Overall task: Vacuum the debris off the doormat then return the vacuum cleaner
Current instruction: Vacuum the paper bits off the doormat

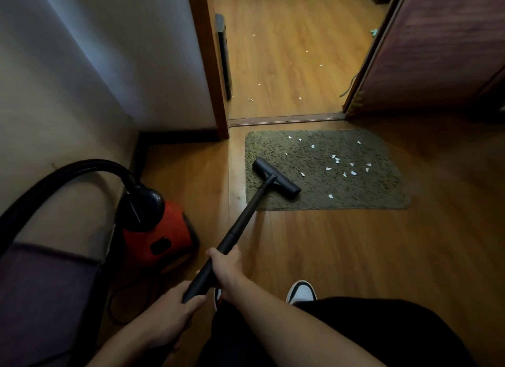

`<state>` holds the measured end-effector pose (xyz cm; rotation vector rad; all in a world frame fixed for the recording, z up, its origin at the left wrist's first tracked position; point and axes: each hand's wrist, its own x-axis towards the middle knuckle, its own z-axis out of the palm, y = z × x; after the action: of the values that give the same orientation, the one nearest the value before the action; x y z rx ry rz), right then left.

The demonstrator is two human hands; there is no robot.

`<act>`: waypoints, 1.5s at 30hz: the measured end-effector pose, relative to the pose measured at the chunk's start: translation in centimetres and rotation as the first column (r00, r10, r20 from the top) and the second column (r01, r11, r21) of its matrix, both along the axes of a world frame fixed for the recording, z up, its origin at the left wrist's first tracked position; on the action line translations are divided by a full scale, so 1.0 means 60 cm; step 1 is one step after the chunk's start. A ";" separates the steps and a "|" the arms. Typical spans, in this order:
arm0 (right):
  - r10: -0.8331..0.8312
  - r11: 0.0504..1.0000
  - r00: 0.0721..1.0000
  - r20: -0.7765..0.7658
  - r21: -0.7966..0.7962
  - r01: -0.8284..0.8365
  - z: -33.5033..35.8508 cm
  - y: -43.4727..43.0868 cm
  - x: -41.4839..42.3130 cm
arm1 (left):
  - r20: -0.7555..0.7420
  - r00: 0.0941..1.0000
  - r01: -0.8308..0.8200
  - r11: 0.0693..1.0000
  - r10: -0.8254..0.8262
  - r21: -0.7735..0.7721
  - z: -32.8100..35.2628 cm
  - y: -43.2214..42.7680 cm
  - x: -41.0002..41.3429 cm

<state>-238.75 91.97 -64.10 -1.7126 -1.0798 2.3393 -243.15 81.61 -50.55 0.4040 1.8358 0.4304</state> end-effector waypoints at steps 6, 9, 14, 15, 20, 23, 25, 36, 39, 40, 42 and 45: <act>-0.111 0.994 0.994 -0.008 -0.020 0.111 -0.008 0.001 0.024 | -0.016 0.998 0.068 0.998 -0.068 0.012 0.002 0.009 0.014; -0.121 0.993 0.992 0.036 -0.001 0.121 -0.012 0.022 0.026 | 0.003 0.998 0.065 0.998 -0.065 0.007 -0.008 0.033 0.023; -0.168 0.986 0.985 0.033 0.009 0.168 -0.033 0.067 0.032 | -0.020 0.995 0.098 0.995 -0.098 0.025 -0.030 0.075 0.033; -0.179 0.984 0.983 0.033 0.008 0.179 -0.033 0.075 0.034 | -0.027 0.994 0.107 0.994 -0.106 0.027 -0.032 0.084 0.034; -0.232 0.973 0.973 0.012 0.011 0.232 -0.040 0.121 0.042 | -0.043 0.991 0.131 0.991 -0.130 0.024 -0.036 0.130 0.042; -0.263 0.965 0.965 0.008 0.024 0.262 -0.040 0.150 0.046 | -0.037 0.989 0.144 0.989 -0.143 0.027 -0.040 0.158 0.044; -0.286 0.958 0.958 -0.003 0.021 0.286 -0.041 0.169 0.049 | -0.023 0.990 0.142 0.990 -0.141 0.019 -0.041 0.175 0.046; -0.280 0.959 0.960 -0.014 0.035 0.280 -0.020 0.218 0.060 | -0.072 0.981 0.182 0.983 -0.180 0.020 -0.053 0.219 0.045; -0.254 0.967 0.967 -0.013 0.013 0.254 -0.013 0.201 0.056 | -0.069 0.980 0.189 0.981 -0.187 0.029 -0.051 0.197 0.039; -0.243 0.970 0.970 -0.009 0.003 0.243 -0.011 0.192 0.053 | -0.064 0.982 0.181 0.983 -0.179 0.029 -0.049 0.186 0.037; -0.220 0.976 0.976 0.007 -0.003 0.220 -0.014 0.168 0.044 | -0.038 0.989 0.144 0.989 -0.143 0.020 -0.043 0.161 0.033; -0.171 0.985 0.985 0.026 -0.012 0.171 -0.014 0.124 0.026 | -0.018 0.996 0.091 0.996 -0.091 -0.001 -0.032 0.118 0.026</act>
<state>-237.19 99.40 -64.94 -1.7672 -0.8826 2.2320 -241.58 88.69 -52.45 0.4913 1.8272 0.3653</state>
